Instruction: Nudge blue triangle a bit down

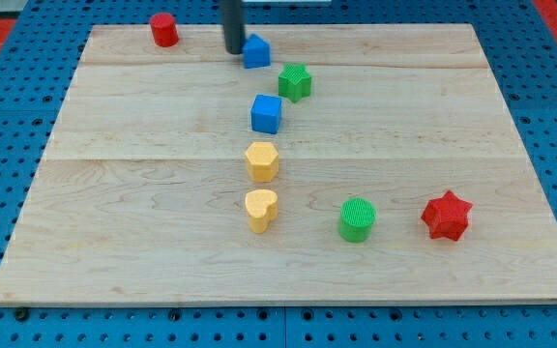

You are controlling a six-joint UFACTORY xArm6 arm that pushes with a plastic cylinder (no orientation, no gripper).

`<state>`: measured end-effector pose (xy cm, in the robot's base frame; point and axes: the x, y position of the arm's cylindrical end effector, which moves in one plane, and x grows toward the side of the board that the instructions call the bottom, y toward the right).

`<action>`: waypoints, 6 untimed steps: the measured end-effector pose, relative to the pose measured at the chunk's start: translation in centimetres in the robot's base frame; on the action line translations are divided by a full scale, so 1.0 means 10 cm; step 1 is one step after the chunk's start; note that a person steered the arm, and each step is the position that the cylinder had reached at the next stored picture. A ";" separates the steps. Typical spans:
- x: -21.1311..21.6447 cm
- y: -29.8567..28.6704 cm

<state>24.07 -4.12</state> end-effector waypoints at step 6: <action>0.03 -2.63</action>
<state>24.39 -30.44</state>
